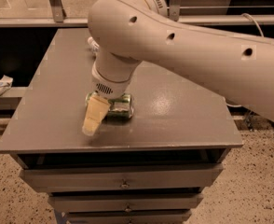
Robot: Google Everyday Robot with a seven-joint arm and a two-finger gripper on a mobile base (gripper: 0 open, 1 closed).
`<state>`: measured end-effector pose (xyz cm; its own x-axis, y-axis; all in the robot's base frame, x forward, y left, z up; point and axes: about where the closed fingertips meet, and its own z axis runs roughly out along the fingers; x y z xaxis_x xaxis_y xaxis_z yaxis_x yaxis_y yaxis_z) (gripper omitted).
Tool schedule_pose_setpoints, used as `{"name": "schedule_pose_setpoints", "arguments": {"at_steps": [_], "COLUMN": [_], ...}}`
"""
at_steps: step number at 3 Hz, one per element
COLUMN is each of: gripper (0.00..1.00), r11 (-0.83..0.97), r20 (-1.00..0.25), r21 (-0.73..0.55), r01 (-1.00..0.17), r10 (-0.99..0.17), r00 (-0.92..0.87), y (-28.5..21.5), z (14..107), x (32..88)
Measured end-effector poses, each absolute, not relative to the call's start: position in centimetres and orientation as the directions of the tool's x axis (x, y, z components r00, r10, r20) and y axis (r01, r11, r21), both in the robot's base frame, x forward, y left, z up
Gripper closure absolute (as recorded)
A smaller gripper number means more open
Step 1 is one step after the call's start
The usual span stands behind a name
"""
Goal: Place green can upright
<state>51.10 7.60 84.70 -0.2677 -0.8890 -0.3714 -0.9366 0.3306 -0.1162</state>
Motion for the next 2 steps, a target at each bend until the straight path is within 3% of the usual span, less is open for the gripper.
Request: {"name": "schedule_pose_setpoints", "arguments": {"at_steps": [2], "gripper": [0.43], "r11": [0.336], "r20": [-0.369], "r21": [-0.107], "r01": [-0.936], "r10": [-0.887], "r00": [-0.277], "y": [9.18], "z": [83.93], "x": [51.78]}}
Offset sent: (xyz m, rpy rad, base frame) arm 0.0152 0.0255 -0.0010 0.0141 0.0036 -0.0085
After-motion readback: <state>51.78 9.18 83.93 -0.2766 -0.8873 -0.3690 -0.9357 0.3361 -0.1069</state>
